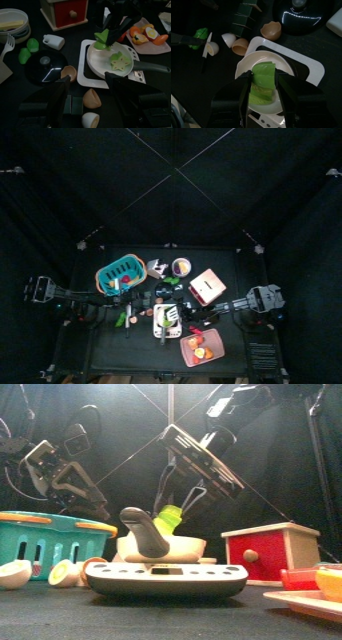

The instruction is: Place starfruit bottom in pan

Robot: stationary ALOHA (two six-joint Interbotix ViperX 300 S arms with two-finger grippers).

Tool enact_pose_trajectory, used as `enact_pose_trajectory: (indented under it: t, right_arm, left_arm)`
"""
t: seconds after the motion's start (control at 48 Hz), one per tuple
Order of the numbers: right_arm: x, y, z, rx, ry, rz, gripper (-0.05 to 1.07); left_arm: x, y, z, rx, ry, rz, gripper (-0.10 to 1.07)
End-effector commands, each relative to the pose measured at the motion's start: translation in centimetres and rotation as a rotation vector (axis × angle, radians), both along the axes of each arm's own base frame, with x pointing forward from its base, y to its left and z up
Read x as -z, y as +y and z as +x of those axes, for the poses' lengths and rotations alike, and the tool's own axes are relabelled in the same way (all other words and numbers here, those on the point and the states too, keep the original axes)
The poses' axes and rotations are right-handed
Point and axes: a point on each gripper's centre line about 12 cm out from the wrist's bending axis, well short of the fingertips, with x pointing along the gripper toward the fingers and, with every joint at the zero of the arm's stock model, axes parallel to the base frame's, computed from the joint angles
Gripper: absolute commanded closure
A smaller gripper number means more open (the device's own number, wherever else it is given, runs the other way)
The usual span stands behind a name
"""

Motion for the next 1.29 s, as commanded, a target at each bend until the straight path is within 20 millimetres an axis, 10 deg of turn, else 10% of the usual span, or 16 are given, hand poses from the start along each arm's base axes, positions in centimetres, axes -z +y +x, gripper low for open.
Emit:
enact_pose_trajectory:
  t: [0.0,0.479,1.271]
  right_arm:
    - [-1.53,0.00,0.44,-0.004,-0.041,0.002,0.36]
    - [-0.84,0.21,0.77,-0.021,-0.041,0.008,0.13]
    - [-1.11,0.17,0.73,-0.043,-0.053,-0.014,0.12]
  left_arm:
    - [-0.32,0.09,0.20,-0.002,-0.012,0.003,0.05]
    - [-0.32,0.09,0.20,-0.002,-0.012,0.003,0.05]
    - [-0.11,0.08,0.04,-0.002,-0.004,0.003,0.05]
